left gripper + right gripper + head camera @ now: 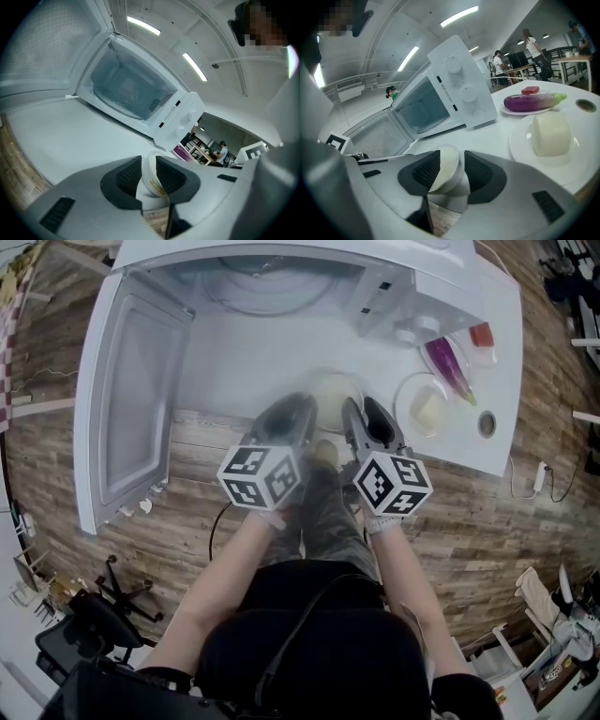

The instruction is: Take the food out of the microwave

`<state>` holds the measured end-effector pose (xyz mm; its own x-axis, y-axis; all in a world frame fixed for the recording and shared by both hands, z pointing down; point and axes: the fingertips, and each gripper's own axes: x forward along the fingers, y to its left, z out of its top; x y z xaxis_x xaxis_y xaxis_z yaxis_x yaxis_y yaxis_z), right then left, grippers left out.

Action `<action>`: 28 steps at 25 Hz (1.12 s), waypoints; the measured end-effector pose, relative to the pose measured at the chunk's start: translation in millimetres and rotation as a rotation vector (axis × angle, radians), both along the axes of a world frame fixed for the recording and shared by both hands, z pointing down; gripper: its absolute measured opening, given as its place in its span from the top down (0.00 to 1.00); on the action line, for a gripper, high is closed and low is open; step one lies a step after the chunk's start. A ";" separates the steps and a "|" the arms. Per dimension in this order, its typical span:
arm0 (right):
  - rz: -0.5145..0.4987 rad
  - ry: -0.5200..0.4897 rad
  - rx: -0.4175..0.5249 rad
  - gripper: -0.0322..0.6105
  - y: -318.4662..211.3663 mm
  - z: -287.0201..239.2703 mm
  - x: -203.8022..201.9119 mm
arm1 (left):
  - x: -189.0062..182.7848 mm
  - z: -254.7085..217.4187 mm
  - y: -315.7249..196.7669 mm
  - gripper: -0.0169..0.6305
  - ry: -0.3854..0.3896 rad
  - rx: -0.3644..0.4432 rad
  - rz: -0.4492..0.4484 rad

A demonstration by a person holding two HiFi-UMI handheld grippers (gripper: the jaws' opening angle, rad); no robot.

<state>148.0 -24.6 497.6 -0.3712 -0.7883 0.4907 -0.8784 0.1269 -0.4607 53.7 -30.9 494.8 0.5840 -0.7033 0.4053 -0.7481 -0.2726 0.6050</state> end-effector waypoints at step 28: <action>-0.108 0.088 0.160 0.92 34.9 -45.1 -13.9 | -17.9 -39.7 36.1 0.96 -0.017 0.163 0.056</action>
